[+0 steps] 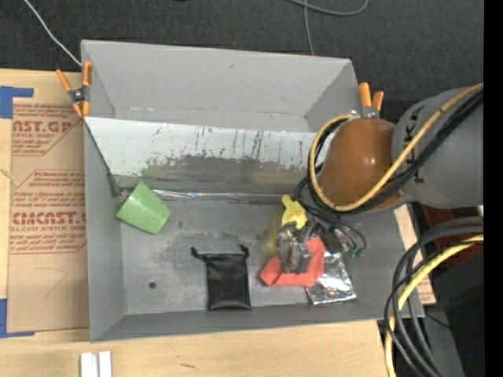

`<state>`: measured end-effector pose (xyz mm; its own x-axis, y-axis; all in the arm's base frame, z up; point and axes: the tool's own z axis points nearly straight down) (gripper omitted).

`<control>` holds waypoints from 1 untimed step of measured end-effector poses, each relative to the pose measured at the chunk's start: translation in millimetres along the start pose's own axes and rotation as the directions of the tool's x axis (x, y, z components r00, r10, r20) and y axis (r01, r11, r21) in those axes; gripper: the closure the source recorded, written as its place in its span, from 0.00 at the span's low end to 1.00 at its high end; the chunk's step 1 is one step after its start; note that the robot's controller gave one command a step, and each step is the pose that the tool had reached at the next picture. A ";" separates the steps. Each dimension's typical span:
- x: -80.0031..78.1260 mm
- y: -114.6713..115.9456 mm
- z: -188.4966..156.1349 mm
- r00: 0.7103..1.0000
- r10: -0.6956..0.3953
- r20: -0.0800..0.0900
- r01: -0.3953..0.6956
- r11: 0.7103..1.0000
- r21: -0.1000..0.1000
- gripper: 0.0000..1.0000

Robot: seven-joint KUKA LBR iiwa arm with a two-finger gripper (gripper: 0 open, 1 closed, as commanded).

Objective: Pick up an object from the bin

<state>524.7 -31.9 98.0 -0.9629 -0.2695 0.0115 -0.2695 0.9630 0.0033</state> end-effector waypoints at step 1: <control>-0.7 -0.1 -0.8 1.000 0.001 0.002 -0.001 1.000 0.000 0.00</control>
Offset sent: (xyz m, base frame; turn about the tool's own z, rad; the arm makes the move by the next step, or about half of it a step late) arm 0.0000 0.0000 0.0000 0.0000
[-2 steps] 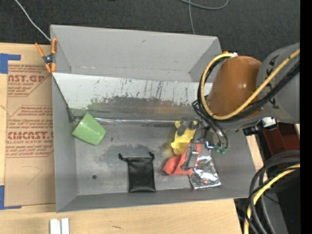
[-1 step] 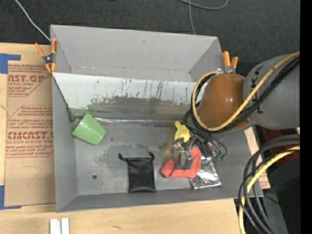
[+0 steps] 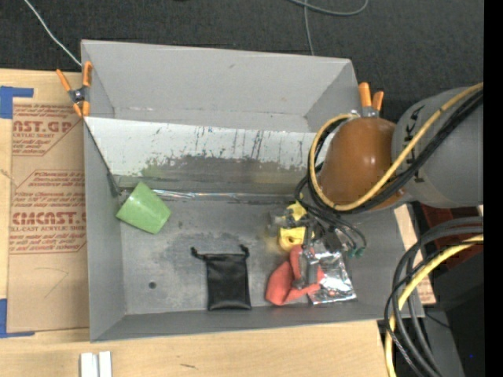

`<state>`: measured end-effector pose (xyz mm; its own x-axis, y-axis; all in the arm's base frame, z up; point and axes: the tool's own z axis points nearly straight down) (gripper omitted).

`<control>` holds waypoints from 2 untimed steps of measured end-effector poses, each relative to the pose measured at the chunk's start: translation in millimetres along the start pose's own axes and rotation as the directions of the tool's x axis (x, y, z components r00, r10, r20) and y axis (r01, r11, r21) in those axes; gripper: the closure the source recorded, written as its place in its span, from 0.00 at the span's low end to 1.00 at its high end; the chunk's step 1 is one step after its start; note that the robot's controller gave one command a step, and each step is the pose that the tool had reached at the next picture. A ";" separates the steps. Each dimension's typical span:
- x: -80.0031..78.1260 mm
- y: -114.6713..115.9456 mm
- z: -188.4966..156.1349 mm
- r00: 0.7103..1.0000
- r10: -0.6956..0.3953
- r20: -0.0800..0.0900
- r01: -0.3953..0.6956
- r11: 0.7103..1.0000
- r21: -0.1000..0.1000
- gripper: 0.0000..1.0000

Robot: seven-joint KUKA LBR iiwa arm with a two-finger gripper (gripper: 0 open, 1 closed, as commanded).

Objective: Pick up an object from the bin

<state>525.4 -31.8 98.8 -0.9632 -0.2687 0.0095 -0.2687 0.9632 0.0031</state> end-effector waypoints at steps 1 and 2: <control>0.0 0.0 0.0 1.000 0.000 0.000 0.000 1.000 0.000 0.00; -24.9 -24.5 26.2 0.987 -0.162 0.002 0.162 0.987 0.000 0.00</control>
Offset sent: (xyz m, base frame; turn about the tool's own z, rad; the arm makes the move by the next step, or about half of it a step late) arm 0.0324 -0.0196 -0.0288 -0.1789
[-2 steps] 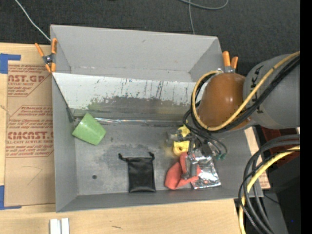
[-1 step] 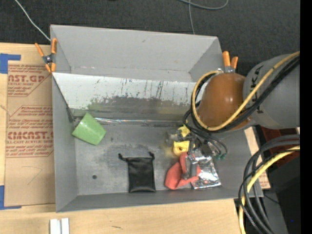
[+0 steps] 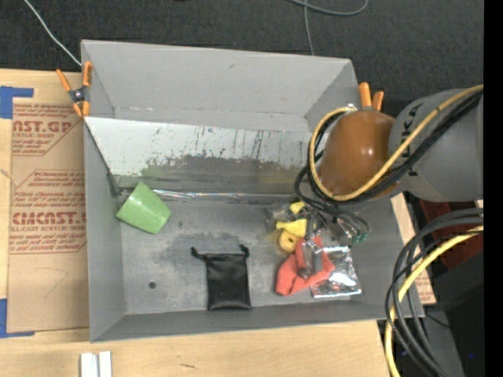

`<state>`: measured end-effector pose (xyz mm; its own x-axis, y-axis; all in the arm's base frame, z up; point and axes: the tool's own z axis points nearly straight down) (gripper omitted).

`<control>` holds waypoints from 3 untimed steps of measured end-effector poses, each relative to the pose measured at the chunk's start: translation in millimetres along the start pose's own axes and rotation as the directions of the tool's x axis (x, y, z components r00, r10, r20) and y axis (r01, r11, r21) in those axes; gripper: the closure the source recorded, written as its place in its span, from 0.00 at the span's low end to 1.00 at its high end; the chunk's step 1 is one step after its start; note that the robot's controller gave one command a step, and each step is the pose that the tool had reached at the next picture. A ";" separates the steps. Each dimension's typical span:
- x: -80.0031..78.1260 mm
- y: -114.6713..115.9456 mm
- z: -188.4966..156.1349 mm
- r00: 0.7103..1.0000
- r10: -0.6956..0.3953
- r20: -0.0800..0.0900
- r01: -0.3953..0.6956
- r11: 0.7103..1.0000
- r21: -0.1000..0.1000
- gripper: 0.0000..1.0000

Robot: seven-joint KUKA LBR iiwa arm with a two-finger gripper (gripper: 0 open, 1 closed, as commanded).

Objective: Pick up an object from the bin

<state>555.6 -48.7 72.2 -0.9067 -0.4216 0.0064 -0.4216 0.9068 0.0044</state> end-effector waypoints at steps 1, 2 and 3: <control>15.0 8.1 2.3 0.900 0.435 -0.002 -0.435 0.900 0.000 1.00; 15.0 8.1 2.2 0.900 0.435 -0.002 -0.435 0.900 0.000 1.00; 1.7 2.4 -184.8 0.903 0.430 0.002 -0.430 0.903 0.000 1.00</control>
Offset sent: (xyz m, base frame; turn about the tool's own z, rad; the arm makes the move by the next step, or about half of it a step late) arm 0.0000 0.0000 0.0000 0.0000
